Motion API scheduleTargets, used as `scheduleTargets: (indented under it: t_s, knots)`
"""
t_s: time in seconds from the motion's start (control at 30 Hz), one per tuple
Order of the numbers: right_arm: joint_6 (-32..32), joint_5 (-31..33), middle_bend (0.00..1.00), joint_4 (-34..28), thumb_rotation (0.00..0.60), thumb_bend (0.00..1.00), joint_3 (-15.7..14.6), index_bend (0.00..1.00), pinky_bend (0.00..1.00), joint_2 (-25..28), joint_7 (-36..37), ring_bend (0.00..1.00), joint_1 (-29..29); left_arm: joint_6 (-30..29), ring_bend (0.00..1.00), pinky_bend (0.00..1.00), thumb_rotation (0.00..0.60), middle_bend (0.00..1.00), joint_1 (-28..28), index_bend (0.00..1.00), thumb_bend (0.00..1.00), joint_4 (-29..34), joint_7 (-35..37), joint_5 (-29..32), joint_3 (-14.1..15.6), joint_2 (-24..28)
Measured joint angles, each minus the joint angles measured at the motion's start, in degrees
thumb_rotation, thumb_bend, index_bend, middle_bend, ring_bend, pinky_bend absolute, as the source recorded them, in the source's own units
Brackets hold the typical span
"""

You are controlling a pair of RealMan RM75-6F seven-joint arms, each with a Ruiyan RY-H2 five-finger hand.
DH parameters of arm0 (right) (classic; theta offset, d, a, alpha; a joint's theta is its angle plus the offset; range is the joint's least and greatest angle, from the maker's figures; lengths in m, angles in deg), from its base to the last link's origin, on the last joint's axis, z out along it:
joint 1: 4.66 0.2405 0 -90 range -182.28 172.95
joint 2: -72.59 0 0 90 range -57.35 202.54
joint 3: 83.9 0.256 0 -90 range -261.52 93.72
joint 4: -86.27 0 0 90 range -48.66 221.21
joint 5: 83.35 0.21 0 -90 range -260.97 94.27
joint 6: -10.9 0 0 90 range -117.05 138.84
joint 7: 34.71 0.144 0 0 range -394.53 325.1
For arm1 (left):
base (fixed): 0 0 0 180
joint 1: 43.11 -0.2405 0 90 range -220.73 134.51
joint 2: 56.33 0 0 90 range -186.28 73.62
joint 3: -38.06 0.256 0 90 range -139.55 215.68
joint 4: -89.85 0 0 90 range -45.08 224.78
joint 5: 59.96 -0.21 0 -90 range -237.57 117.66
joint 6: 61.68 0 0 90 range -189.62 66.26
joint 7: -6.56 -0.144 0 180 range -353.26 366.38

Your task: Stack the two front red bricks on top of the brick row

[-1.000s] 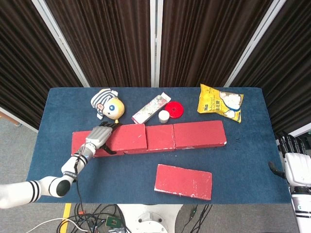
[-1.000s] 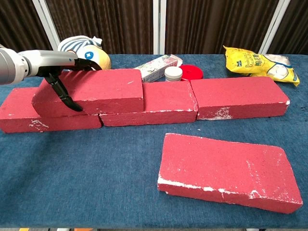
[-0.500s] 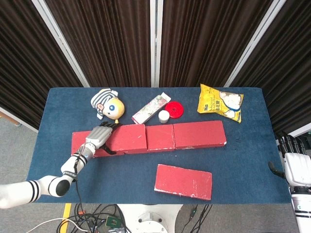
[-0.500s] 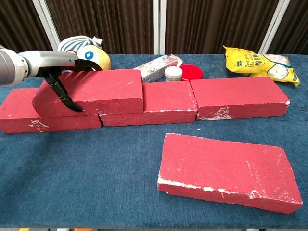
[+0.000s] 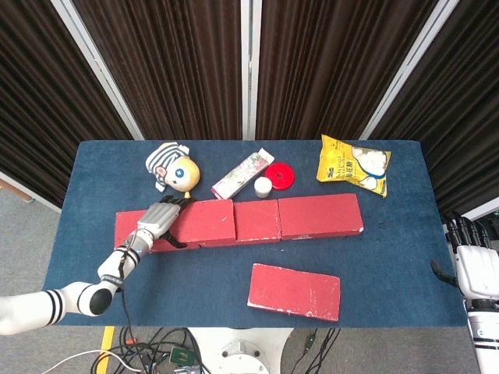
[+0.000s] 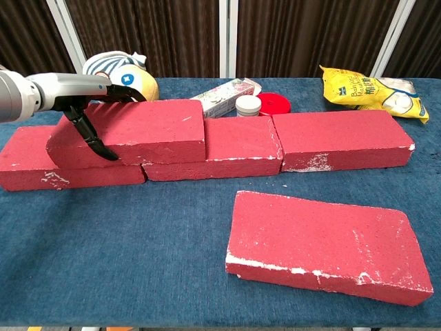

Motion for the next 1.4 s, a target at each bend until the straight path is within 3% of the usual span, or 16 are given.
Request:
scheduleTargets:
  t_s: [0.23, 0.9, 1.1, 1.4]
  knots:
    - [-0.3, 0.3, 0.0, -0.2, 0.6, 0.22, 0.0, 0.0, 0.0, 0.1, -0.1, 0.0, 0.1, 0.5, 0.0, 0.0, 0.6, 0.0, -0.2, 0.07, 0.09, 0.1, 0.9, -0.9, 0.0, 0.1]
    - [-0.7, 0.7, 0.0, -0.2, 0.6, 0.22, -0.1, 0.0, 0.0, 0.2, 0.0, 0.0, 0.1, 1.3, 0.0, 0.0, 0.6, 0.0, -0.9, 0.06, 0.09, 0.1, 3.1, -2.4, -0.5, 0.4]
    - [-0.7, 0.5, 0.0, 0.0, 0.6, 0.12, 0.0, 0.0, 0.0, 0.1, 1.0, 0.0, 0.1, 1.6, 0.0, 0.0, 0.6, 0.0, -0.8, 0.04, 0.08, 0.0, 3.3, -2.1, -0.5, 0.4]
    - [-0.4, 0.3, 0.0, 0.4, 0.6, 0.1, 0.0, 0.0, 0.0, 0.0, 1.3, 0.0, 0.0, 1.1, 0.0, 0.0, 0.6, 0.0, -1.1, 0.01, 0.05, 0.0, 4.1, -2.9, -0.8, 0.4]
